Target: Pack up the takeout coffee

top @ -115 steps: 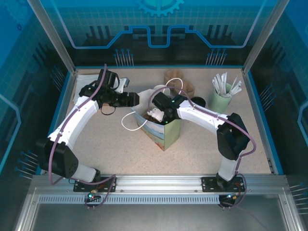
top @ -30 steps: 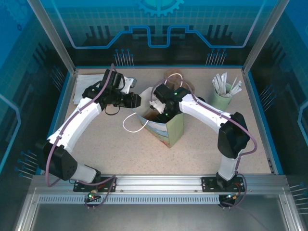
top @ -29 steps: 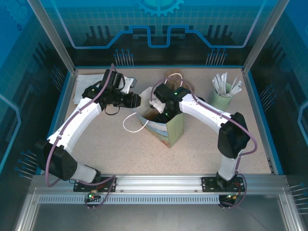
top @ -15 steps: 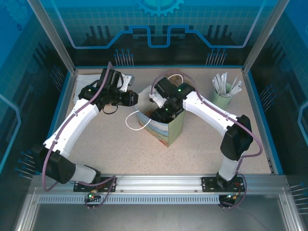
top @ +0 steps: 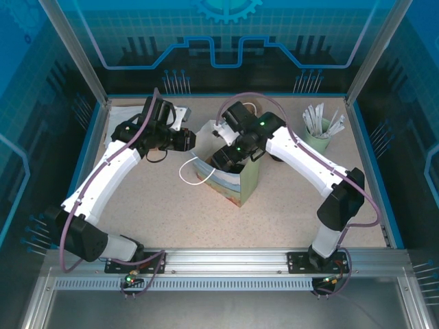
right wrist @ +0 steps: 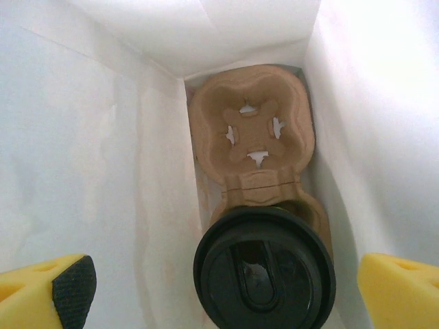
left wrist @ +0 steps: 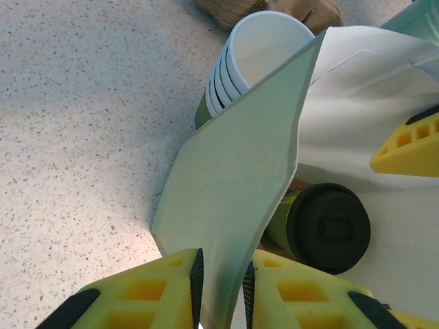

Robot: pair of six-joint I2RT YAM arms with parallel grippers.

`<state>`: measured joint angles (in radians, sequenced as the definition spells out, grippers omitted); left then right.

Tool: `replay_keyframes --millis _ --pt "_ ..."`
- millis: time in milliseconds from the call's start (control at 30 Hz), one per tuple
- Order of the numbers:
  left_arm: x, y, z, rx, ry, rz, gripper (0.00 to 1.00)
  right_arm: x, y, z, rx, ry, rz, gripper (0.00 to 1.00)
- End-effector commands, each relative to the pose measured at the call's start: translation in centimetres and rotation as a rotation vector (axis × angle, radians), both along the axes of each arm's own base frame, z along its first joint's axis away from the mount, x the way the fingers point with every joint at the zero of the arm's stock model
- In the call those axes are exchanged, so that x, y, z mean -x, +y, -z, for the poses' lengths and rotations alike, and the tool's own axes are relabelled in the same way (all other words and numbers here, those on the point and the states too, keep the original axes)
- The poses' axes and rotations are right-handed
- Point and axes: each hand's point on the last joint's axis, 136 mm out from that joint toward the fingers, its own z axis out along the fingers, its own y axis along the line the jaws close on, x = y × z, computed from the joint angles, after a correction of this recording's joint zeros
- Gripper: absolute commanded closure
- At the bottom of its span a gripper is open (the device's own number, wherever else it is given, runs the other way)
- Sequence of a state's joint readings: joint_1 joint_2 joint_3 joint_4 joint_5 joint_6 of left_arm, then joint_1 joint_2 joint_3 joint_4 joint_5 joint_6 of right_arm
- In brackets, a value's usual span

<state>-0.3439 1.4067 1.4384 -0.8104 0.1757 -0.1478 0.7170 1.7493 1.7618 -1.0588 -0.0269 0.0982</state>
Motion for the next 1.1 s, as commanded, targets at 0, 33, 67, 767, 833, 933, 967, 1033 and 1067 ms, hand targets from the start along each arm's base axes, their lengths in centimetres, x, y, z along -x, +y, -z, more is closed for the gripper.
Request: replay_keyframes --millis 0,33,67,767,833,933,967,1033,1067 --pt "0.3 0.2 -1.1 -0.018 -0.023 0.004 0.75 0.0 -0.7 -2.9 -0.040 -0.031 0.033 0.00" --pt "0.3 0.2 -1.1 -0.018 -0.023 0.003 0.75 0.0 -0.7 -3.4 -0.047 -0.038 0.035 0.00" --pt "0.3 0.2 -1.0 -0.020 -0.021 0.003 0.75 0.0 -0.8 -3.8 -0.052 -0.043 0.036 0.00" --pt "0.4 -0.1 -2.6 0.028 -0.053 -0.006 0.36 -0.3 -10.6 -15.8 -0.066 -0.353 0.329 0.14" --pt "0.6 0.1 -3.3 0.038 -0.072 -0.013 0.31 -0.7 -13.7 -15.6 0.008 -0.389 0.414 0.17" --pt "1.0 0.4 -4.1 0.045 -0.094 -0.027 0.24 -1.3 -17.9 -14.4 0.130 -0.417 0.532 0.26" --pt "1.1 0.7 -4.2 0.044 -0.100 -0.035 0.23 -1.5 -19.2 -13.9 0.168 -0.420 0.567 0.26" --pt "1.5 1.1 -4.7 0.045 -0.115 -0.050 0.21 -1.9 -22.1 -12.9 0.230 -0.417 0.653 0.28" --pt "1.7 1.4 -4.8 0.045 -0.122 -0.059 0.20 -2.1 -23.4 -12.1 0.249 -0.406 0.692 0.29"
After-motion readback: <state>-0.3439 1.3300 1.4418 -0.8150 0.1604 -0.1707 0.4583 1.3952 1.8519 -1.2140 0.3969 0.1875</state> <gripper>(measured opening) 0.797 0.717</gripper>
